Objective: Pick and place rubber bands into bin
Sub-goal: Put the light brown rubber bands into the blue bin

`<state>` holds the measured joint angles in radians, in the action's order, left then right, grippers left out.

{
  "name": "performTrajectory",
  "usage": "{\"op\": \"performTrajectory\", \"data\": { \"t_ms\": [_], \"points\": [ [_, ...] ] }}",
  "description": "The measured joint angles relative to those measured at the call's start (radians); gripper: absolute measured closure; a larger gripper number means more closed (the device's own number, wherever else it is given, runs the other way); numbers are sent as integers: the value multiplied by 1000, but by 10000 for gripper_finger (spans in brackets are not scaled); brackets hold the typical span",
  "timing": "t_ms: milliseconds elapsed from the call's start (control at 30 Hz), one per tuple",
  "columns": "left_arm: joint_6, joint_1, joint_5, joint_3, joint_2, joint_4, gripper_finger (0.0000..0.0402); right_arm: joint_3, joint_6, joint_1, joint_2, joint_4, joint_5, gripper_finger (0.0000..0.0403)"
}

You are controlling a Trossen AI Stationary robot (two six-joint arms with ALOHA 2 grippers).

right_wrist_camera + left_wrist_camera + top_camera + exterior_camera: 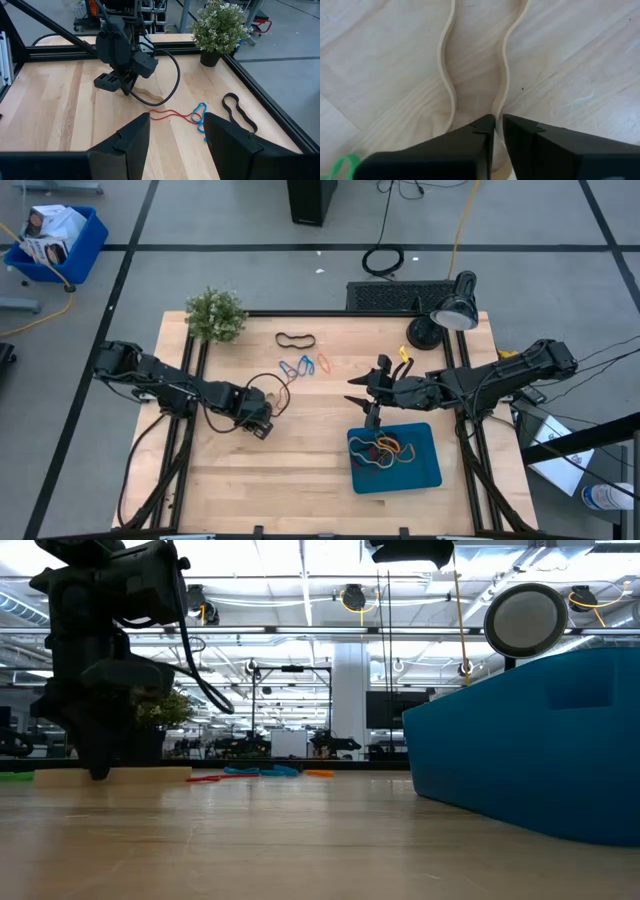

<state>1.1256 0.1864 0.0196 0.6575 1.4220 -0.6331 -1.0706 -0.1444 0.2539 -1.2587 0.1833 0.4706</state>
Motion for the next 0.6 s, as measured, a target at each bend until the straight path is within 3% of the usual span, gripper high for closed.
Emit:
{"op": "performTrajectory", "data": {
  "t_ms": [367, 600],
  "points": [
    [-31, 0, 3, 0, 0, 8, 393, 0, 0, 0, 0, 0, 0, 220],
    [-74, 0, -98, 26, 0, 9, 396, 0, -3, 1, 0, 0, -4, 220]
  ]
}}
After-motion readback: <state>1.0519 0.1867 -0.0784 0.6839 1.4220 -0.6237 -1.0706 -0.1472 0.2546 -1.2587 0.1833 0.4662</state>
